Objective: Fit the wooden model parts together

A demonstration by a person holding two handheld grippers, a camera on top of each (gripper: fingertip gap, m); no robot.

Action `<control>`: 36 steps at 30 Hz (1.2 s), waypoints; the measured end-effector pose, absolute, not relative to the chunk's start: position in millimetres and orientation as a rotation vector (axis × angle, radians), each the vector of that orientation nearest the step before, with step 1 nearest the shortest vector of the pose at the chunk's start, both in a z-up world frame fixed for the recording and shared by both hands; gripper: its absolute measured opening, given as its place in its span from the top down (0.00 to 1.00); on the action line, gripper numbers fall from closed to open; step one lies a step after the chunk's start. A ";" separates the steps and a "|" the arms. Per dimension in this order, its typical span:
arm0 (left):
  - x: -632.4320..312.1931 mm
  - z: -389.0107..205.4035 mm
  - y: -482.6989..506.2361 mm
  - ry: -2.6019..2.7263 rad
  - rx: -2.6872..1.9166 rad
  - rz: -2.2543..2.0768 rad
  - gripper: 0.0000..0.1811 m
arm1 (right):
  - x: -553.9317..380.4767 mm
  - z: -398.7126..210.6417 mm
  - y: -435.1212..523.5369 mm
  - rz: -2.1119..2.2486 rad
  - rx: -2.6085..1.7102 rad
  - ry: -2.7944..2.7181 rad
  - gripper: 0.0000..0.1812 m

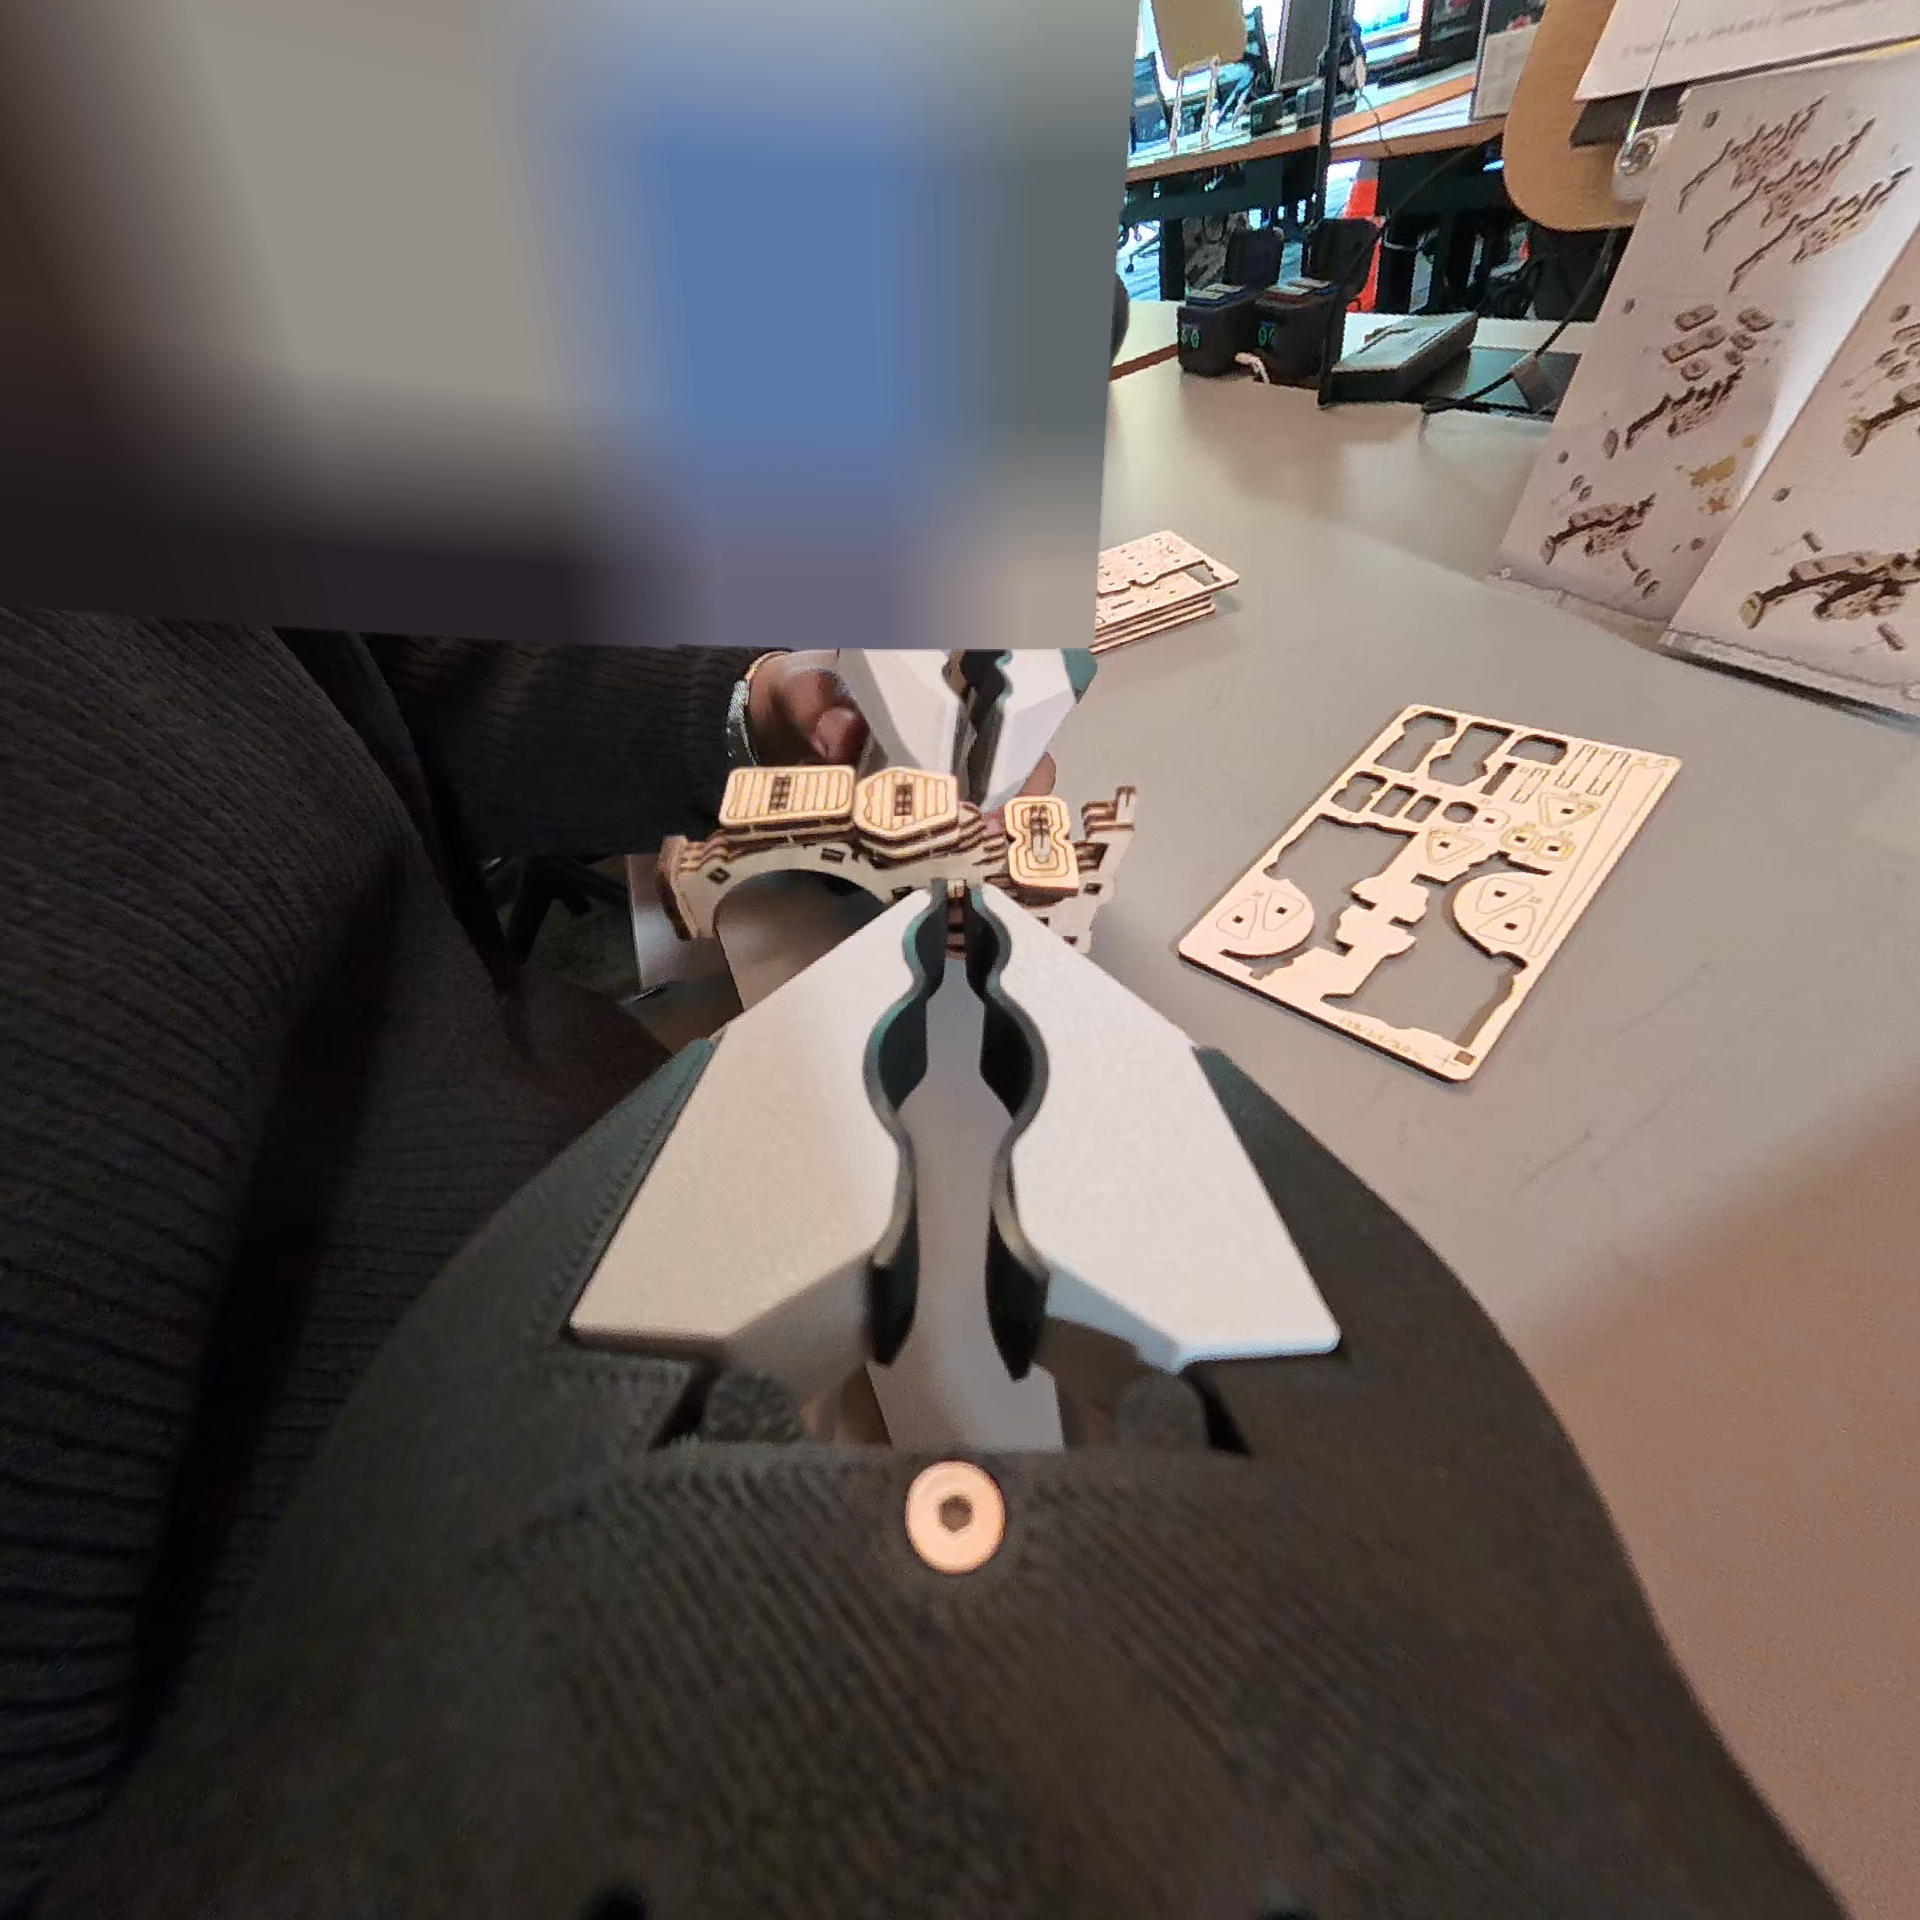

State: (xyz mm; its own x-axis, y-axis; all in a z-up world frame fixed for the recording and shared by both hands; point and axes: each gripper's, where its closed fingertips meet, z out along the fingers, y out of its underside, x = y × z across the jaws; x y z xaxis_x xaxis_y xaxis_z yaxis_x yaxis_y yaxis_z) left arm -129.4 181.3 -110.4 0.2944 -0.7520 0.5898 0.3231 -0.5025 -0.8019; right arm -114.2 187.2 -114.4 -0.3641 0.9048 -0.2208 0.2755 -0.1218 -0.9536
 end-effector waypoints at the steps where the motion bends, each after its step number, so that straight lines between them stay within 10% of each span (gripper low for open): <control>1: -130.8 -109.3 181.6 0.393 -1.590 -1.404 0.99 | -114.0 -114.4 187.6 1.515 -1.316 -1.615 0.99; 36: -187.0 -136.4 213.7 0.220 -1.819 -1.000 1.00 | -112.3 -118.3 205.9 1.441 -1.363 -1.583 0.99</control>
